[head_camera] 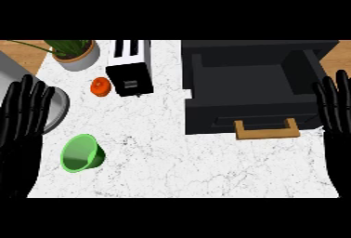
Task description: Pick up the cup, place it into the drawer and close the drawer
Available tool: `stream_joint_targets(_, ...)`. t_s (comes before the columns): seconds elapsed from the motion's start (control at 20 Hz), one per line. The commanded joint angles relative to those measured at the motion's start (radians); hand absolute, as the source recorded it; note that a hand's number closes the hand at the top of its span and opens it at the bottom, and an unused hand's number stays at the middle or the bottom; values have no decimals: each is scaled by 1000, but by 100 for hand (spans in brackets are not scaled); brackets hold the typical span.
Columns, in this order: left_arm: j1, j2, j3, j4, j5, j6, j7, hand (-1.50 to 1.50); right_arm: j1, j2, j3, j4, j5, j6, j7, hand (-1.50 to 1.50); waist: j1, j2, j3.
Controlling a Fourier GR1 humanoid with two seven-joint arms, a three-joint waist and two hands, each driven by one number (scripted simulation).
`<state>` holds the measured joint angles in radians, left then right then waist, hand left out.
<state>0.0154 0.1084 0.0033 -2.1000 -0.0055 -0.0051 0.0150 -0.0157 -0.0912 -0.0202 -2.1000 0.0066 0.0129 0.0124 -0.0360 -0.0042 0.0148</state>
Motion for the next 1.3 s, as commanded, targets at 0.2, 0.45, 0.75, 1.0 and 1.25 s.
stream_joint_targets(0.2,-17,-105,56,13,-319,359,22,-150,-4,16,25,23,1,7,-9,-150,46,6,-13)
stream_joint_targets(0.45,-85,-107,-42,97,-288,700,110,-150,-13,14,47,10,-133,75,97,-150,23,5,-14)
stream_joint_targets(0.75,-24,-108,-166,150,-267,836,7,-150,-11,38,47,67,-84,60,27,-150,36,4,-15)
stream_joint_targets(1.0,-101,-108,-212,192,-336,903,85,-150,22,34,64,-23,-86,68,90,-150,33,3,-15)
stream_joint_targets(1.25,-103,-108,-113,216,-255,827,38,-150,18,61,62,59,-84,62,43,-150,35,4,-15)
